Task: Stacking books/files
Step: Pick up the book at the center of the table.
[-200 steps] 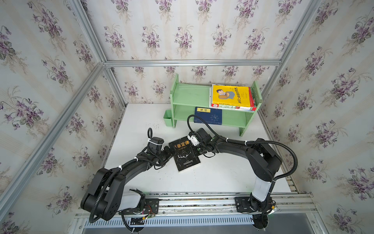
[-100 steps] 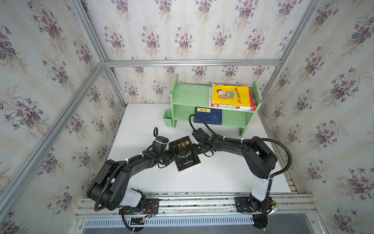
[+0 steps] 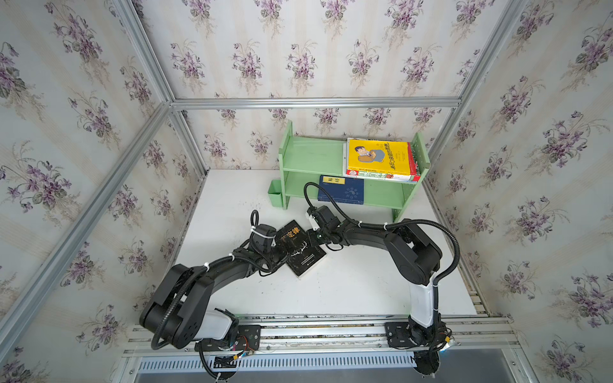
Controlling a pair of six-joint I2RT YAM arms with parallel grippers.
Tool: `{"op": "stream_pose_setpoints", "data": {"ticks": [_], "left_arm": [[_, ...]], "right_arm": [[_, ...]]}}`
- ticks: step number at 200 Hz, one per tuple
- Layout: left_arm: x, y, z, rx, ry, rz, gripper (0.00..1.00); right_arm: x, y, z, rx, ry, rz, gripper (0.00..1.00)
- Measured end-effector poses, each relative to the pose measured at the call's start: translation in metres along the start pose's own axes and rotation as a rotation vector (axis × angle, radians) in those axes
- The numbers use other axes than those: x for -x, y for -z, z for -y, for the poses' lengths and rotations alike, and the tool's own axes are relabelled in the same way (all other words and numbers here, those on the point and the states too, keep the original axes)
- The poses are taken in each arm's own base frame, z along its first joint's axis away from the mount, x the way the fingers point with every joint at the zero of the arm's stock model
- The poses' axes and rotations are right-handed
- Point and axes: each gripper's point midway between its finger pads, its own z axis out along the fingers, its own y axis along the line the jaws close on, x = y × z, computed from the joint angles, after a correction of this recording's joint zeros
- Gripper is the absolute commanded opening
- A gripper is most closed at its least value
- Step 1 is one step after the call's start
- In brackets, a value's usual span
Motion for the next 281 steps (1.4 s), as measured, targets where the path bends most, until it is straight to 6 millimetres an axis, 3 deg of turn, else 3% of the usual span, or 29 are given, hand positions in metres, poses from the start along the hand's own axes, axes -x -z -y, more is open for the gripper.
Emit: {"op": "stream_pose_setpoints", "data": {"ticks": [57, 145, 175, 189, 206, 243, 266, 281], "left_arm": [[0.021, 0.024, 0.045, -0.222, -0.01, 0.142, 0.66], [0.014, 0.015, 0.023, -0.086, 0.1, 0.079, 0.28], [0.012, 0.024, 0.027, -0.066, 0.049, 0.07, 0.19], [0.013, 0.034, 0.039, -0.076, 0.009, 0.071, 0.19], [0.017, 0.052, 0.063, -0.102, -0.078, 0.075, 0.17], [0.025, 0.115, 0.121, -0.148, -0.31, 0.132, 0.14], [0.025, 0.156, 0.144, -0.169, -0.413, 0.172, 0.14], [0.025, 0.178, 0.159, -0.192, -0.462, 0.198, 0.14]], "right_arm": [[0.001, 0.0, -0.016, 0.094, 0.014, -0.005, 0.29], [-0.007, 0.01, -0.021, 0.125, 0.009, -0.054, 0.35], [-0.014, 0.025, -0.016, 0.123, -0.029, -0.091, 0.53], [-0.012, 0.041, -0.016, 0.121, -0.048, -0.094, 0.65], [0.005, 0.07, -0.026, 0.136, -0.038, -0.035, 0.72], [0.068, 0.166, -0.06, 0.186, 0.03, 0.228, 0.87], [0.095, 0.225, -0.062, 0.169, 0.04, 0.396, 0.99], [0.107, 0.258, -0.059, 0.158, 0.037, 0.487, 1.0]]}}
